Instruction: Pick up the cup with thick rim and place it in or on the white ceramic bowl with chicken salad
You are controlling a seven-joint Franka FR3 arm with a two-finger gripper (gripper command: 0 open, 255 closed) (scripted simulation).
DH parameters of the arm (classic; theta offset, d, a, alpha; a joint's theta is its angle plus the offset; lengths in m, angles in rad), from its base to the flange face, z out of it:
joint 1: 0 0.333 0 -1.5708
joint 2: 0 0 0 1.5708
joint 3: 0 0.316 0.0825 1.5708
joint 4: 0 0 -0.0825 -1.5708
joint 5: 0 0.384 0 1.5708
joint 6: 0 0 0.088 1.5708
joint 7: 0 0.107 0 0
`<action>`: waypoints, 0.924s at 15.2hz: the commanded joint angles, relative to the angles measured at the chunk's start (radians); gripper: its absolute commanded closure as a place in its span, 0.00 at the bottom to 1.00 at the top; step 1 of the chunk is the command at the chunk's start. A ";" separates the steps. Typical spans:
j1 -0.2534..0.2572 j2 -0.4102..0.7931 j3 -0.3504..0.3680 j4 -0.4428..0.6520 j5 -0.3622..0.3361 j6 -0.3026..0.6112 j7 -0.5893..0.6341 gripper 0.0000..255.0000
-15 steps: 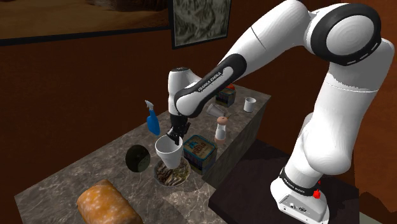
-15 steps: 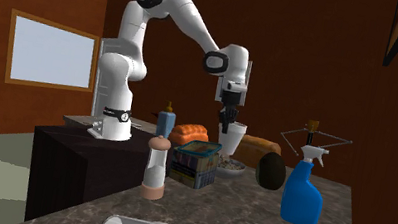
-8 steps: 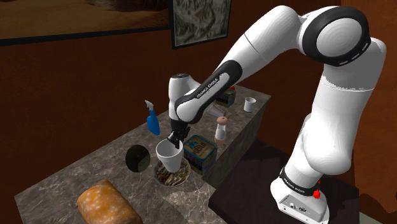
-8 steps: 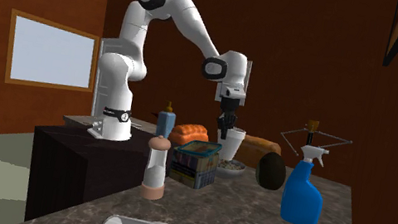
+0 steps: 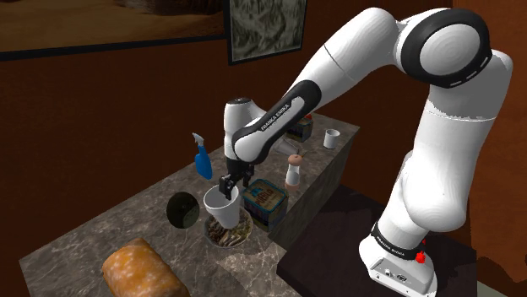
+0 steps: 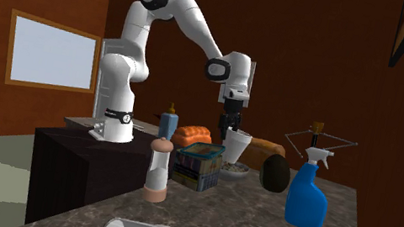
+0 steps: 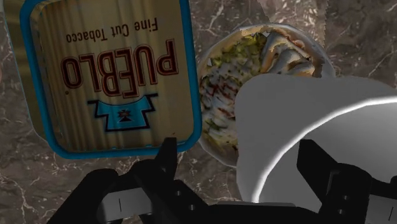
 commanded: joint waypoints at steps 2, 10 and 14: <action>0.000 0.000 0.000 0.000 0.000 0.000 0.000 0.00; -0.007 -0.096 -0.003 0.029 0.005 -0.125 -0.004 0.00; -0.007 -0.096 -0.003 0.029 0.005 -0.125 -0.004 0.00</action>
